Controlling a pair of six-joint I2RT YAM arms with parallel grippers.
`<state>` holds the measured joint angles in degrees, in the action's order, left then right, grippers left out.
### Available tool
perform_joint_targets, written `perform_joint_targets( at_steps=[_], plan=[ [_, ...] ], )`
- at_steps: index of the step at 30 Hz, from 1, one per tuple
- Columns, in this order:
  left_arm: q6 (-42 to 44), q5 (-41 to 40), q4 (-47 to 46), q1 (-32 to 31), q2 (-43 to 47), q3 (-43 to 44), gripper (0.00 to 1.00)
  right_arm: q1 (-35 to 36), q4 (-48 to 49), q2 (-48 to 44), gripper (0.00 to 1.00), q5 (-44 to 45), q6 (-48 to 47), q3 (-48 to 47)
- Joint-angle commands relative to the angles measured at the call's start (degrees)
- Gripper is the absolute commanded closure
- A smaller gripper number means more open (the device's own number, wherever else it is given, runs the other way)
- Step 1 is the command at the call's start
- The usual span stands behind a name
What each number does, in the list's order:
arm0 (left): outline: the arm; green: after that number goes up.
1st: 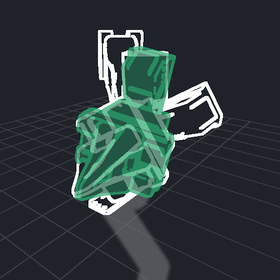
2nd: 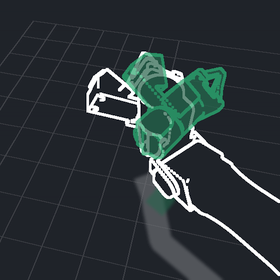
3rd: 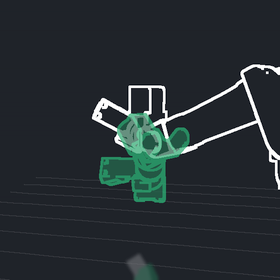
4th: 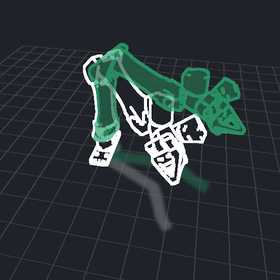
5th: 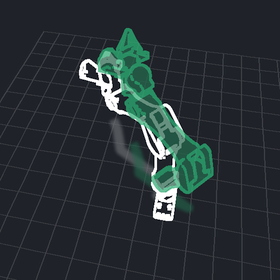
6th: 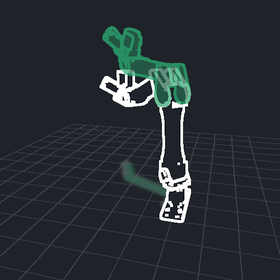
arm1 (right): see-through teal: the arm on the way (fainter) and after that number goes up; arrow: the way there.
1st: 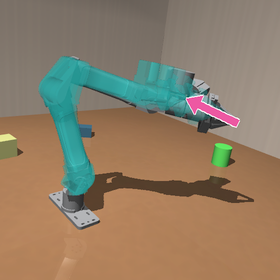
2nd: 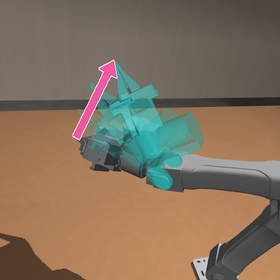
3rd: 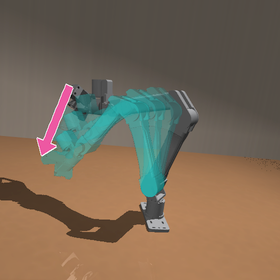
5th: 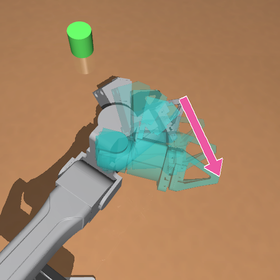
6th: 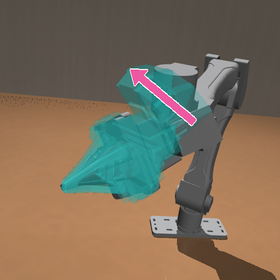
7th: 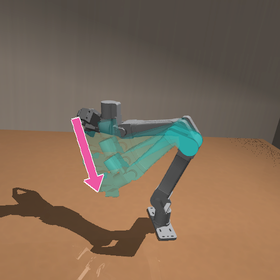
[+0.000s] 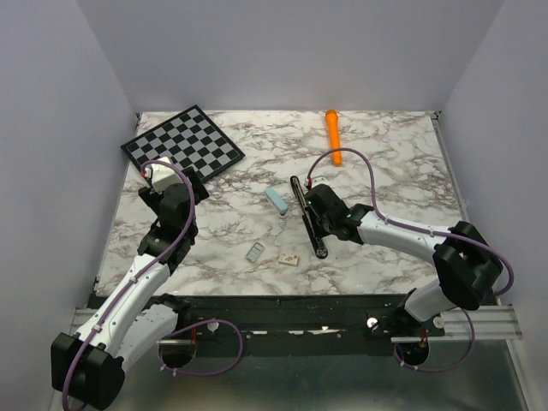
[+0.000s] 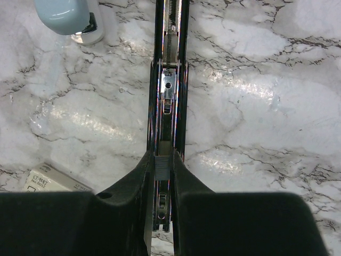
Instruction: Load the staples into the stapler
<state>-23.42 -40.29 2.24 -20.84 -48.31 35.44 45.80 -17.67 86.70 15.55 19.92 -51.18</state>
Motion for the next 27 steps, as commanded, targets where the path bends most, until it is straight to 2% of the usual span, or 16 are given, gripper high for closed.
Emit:
perform_joint_targets(
  at_steps=[1, 27],
  plan=[
    [0.0, 0.7, -1.3, 0.3, 0.2, 0.1, 0.01, 0.3, 0.4, 1.0, 0.81, 0.0, 1.0, 0.8],
    [0.0, 0.5, -1.1, 0.3, 0.2, 0.2, 0.01, 0.3, -0.1, 1.6, 0.82, 1.5, 1.7, 2.0]
  ],
)
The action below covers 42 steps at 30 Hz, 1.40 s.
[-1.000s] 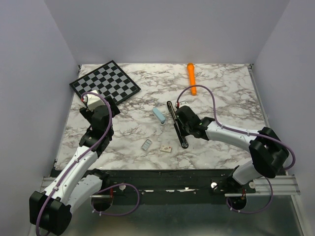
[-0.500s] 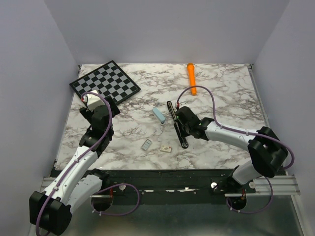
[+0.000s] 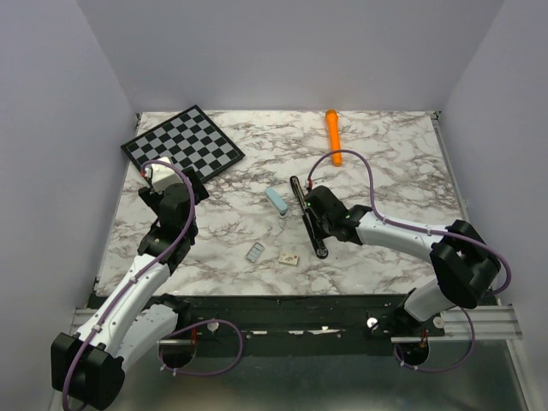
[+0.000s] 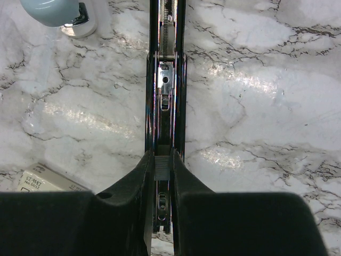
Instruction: Load the staples into the stapler
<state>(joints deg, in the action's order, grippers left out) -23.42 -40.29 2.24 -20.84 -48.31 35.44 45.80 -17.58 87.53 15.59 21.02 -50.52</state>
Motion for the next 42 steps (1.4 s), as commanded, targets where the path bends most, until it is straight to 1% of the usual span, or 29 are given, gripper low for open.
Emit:
perform_joint_targets(
  at_steps=[1, 5, 9, 16, 21, 27, 28, 33, 42],
  plan=[
    [0.0, 0.5, -1.1, 0.3, 0.2, 0.1, 0.01, 0.4, -0.2, 0.7, 0.81, 1.5, 0.6, 1.5],
    [0.0, 0.5, -1.1, 0.3, 0.2, 0.2, 0.01, 0.4, -0.2, 1.0, 0.80, 2.0, 0.6, 1.9],
    [0.0, 0.5, -1.1, 0.3, 0.2, 0.1, 0.01, 0.4, 0.0, 0.7, 0.77, 2.1, 0.7, 2.1],
    [0.0, 0.5, -1.2, 0.3, 0.3, 0.2, 0.01, 0.3, -0.3, -0.2, 0.66, 2.3, 0.4, 1.6],
    [0.0, 0.6, -1.1, 0.3, 0.4, 0.2, 0.01, 0.3, -1.0, -0.7, 0.64, 2.9, 0.5, 0.6],
    [0.0, 0.7, -1.1, 0.3, 0.5, 0.2, 0.01, -0.3, -3.2, -1.1, 0.64, 4.6, 0.2, -2.3],
    [-0.1, 0.7, -1.2, 0.3, 0.6, 0.2, 0.01, -0.5, -3.6, -0.9, 0.61, 4.7, 0.1, -3.3],
    [-0.1, 0.7, -1.2, 0.3, 0.8, 0.1, 0.01, -1.5, -4.7, 0.4, 0.57, 4.1, -0.1, -5.6],
    [0.0, 0.9, -1.1, 0.3, 1.2, 0.1, 0.01, -2.2, -6.8, 4.8, 0.57, 3.0, 0.5, -6.6]
  ],
)
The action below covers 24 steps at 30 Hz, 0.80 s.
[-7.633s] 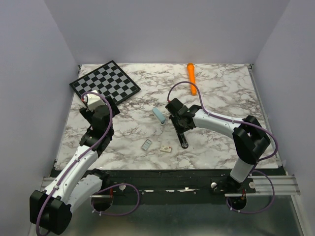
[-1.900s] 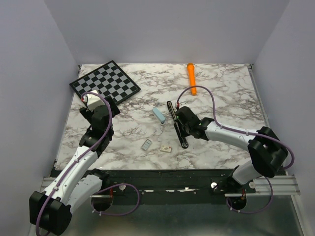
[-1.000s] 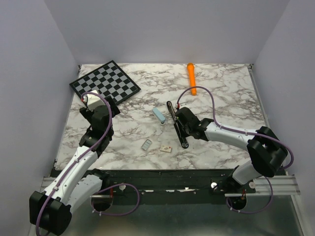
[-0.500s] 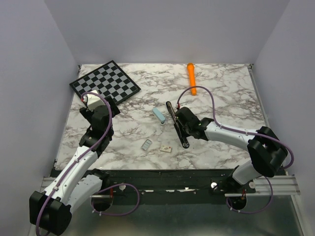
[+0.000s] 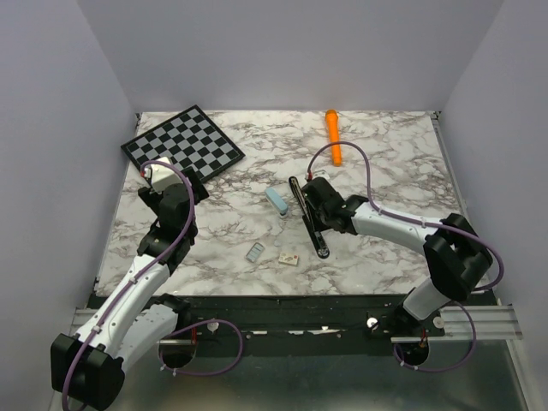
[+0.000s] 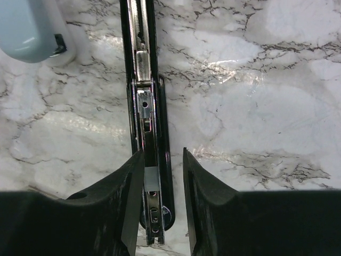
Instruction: Load the staples into the stapler
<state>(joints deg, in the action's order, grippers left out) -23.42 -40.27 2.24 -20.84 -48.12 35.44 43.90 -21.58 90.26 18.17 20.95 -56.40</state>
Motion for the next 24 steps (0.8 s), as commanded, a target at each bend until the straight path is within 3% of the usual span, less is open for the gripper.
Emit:
perform_joint_targets(
  at_steps=[1, 24],
  plan=[
    [0.0, 0.9, -1.2, 0.3, 1.0, 0.1, 0.01, -0.3, -2.9, 2.5, 0.57, 0.3, 1.0, -0.6],
    [-0.5, 1.4, -1.1, 0.2, 0.8, 0.1, 0.01, 0.1, -11.6, -3.4, 0.57, -7.2, 6.5, 5.8]
  ],
)
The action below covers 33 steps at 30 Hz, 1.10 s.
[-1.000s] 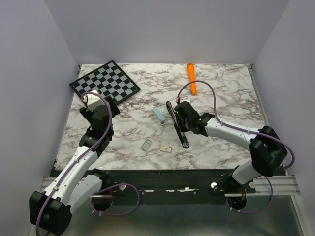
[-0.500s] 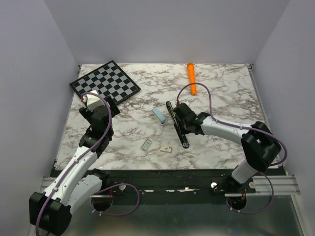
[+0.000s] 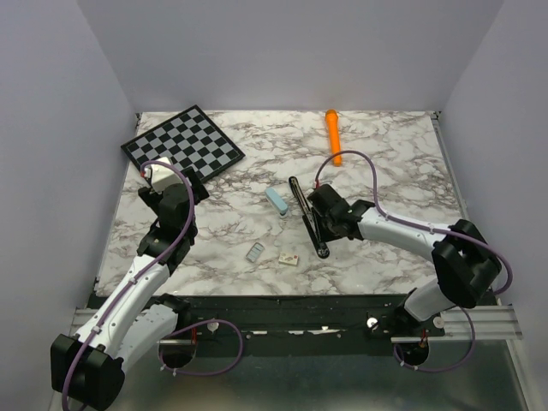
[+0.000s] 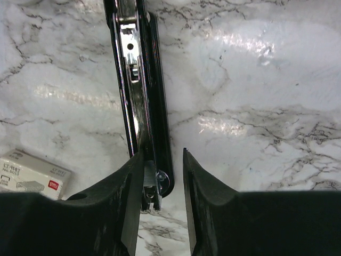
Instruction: Load the staples into the stapler
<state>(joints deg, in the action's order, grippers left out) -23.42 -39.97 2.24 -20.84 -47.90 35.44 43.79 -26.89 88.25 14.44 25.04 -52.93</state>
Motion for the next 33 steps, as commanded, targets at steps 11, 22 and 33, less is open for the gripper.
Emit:
perform_joint_targets(
  at_steps=[11, 22, 33],
  plan=[
    [-0.7, 1.6, -1.1, 0.2, 0.3, 0.0, 0.01, 2.7, -9.3, -7.2, 0.57, -6.1, 4.9, 3.5],
    [-1.0, 6.0, 0.7, 0.2, 0.1, -0.3, 0.01, 2.7, -7.1, -6.3, 0.33, -17.7, 3.4, 3.4],
    [-2.2, 14.4, 9.8, 0.1, 0.1, 3.1, 0.01, 2.6, 0.4, 5.5, 0.35, -21.5, 1.3, -7.2]
  ],
)
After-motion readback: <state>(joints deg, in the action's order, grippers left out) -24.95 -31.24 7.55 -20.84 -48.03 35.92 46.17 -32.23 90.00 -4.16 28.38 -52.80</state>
